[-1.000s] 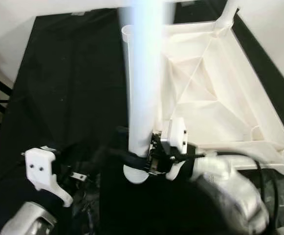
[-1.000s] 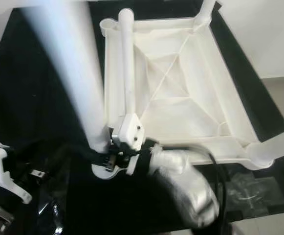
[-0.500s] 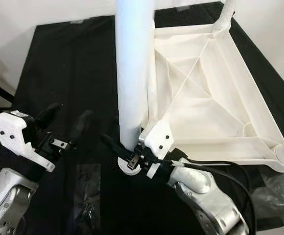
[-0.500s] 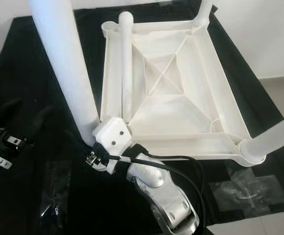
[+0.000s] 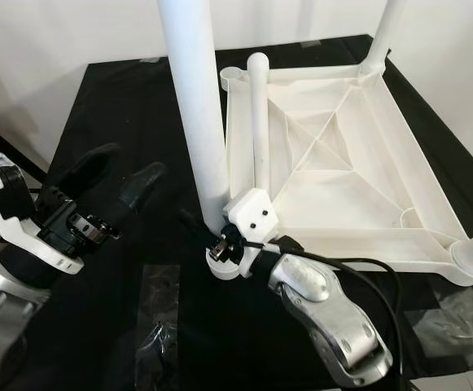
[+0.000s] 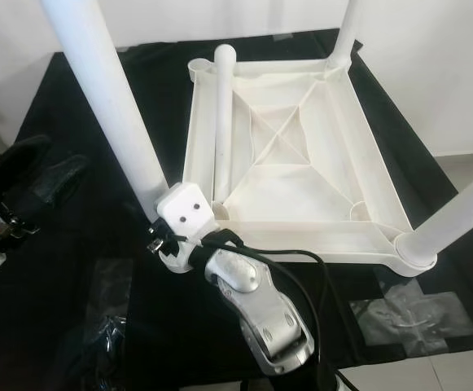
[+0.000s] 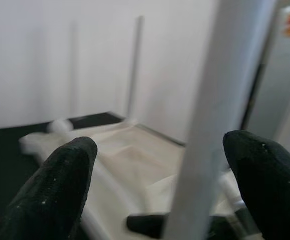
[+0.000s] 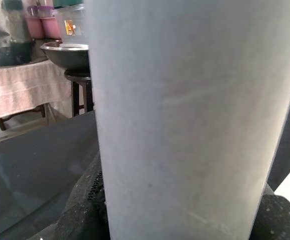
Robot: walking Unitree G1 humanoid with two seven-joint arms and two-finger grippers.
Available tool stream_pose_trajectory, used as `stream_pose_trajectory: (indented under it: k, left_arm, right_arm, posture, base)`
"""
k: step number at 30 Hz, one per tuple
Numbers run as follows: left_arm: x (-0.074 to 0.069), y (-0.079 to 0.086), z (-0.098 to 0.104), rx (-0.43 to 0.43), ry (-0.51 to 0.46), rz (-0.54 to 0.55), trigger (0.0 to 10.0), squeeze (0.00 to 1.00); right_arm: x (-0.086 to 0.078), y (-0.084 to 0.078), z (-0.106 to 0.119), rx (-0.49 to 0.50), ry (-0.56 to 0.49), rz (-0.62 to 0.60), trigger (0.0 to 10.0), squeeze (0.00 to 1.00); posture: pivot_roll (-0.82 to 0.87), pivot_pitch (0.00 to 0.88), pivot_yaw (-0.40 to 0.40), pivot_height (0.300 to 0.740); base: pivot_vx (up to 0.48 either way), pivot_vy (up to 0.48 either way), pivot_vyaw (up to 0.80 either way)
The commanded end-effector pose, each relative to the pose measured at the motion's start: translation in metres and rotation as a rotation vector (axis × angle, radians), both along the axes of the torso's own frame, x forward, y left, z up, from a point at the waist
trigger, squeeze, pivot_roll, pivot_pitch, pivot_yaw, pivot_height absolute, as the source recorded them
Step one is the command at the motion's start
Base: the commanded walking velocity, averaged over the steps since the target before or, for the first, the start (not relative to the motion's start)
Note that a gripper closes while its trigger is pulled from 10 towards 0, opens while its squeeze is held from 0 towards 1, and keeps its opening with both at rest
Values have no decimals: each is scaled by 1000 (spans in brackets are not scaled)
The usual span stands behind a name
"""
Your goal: Building children table
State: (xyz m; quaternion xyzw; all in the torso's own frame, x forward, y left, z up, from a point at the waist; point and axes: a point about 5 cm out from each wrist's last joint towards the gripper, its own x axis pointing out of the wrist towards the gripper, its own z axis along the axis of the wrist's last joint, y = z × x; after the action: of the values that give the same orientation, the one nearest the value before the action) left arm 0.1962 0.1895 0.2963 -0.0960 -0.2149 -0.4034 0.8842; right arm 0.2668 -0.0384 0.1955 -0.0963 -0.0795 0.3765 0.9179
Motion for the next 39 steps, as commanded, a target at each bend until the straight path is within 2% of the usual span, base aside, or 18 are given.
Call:
stream_pose_trajectory:
  k: [1,2,3,5,9,12,14,15,16,17,18,19,20,27,28,30,31,39]
  left_arm:
    - [-5,-1,4,14,-1,-73,10000,251]
    - [-7,-4,9,24,-3,-150,10000,1000]
    - [-8,-7,11,39,9,-221,10000,1000]
    - [0,-11,12,47,63,-287,10000,1000]
    - [10,-14,10,69,100,-279,10000,1000]
    - [36,-21,2,102,156,-205,10000,1000]
    - [36,-21,2,102,156,-205,10000,1000]
    - [44,-22,1,103,171,-173,10000,1000]
    - [52,-22,3,100,178,-147,10000,639]
    - [52,-22,3,100,178,-147,10000,639]
    - [61,-23,10,82,168,-131,10000,231]
    - [61,-23,10,82,168,-131,10000,231]
    - [62,-24,12,88,160,-137,10000,0]
    - [62,-32,18,129,137,-191,10000,0]
    - [61,-34,19,147,129,-215,3961,0]
    - [60,-36,20,160,123,-230,3961,0]
    - [58,-38,20,189,120,-261,0,0]
    - [57,-41,22,239,109,-281,0,0]
  right_arm:
    - [7,-7,-26,-62,100,-64,10000,0]
    - [7,-5,-26,-58,98,-63,10000,0]
    - [7,-4,-26,-54,96,-63,10000,0]
    - [8,-1,-25,-37,87,-57,10000,0]
    - [9,3,-22,-15,70,-36,10000,0]
    - [5,9,-16,28,27,32,10000,0]
    - [5,9,-16,28,27,32,10000,0]
    - [4,11,-15,36,15,52,10000,0]
    - [3,13,-14,43,5,72,10000,0]
    - [3,13,-14,43,5,72,10000,0]
    - [0,15,-14,55,-3,100,10000,0]
    - [0,15,-14,55,-3,100,10000,0]
    - [-1,16,-14,61,-3,108,10000,0]
    - [0,19,-16,66,-6,122,10000,0]
    - [1,19,-16,67,-8,124,10000,0]
    - [1,19,-16,68,-9,126,10000,0]
    - [3,19,-15,71,-12,131,10000,0]
    - [14,10,-3,80,-44,171,10000,0]
  posture:
    - [20,146,58,740]
    - [19,145,59,740]
    - [19,140,65,740]
    - [22,133,72,740]
    - [24,130,79,740]
    - [22,118,89,740]
    - [22,118,89,740]
    - [18,113,94,740]
    - [15,110,99,740]
    - [15,110,99,740]
    - [14,106,103,740]
    - [14,106,103,740]
    - [14,103,106,740]
    - [22,95,109,740]
    - [24,93,110,740]
    - [24,93,110,740]
    - [25,90,112,740]
    - [25,89,113,740]
  base:
    - [0,0,0]
    - [0,0,0]
    - [0,0,0]
    - [0,0,0]
    - [0,0,0]
    - [0,0,0]
    - [0,0,0]
    - [0,0,0]
    - [0,0,0]
    - [0,0,0]
    - [0,0,0]
    - [0,0,0]
    - [0,0,0]
    - [0,0,0]
    - [0,0,0]
    - [0,0,0]
    - [0,0,0]
    - [0,0,0]
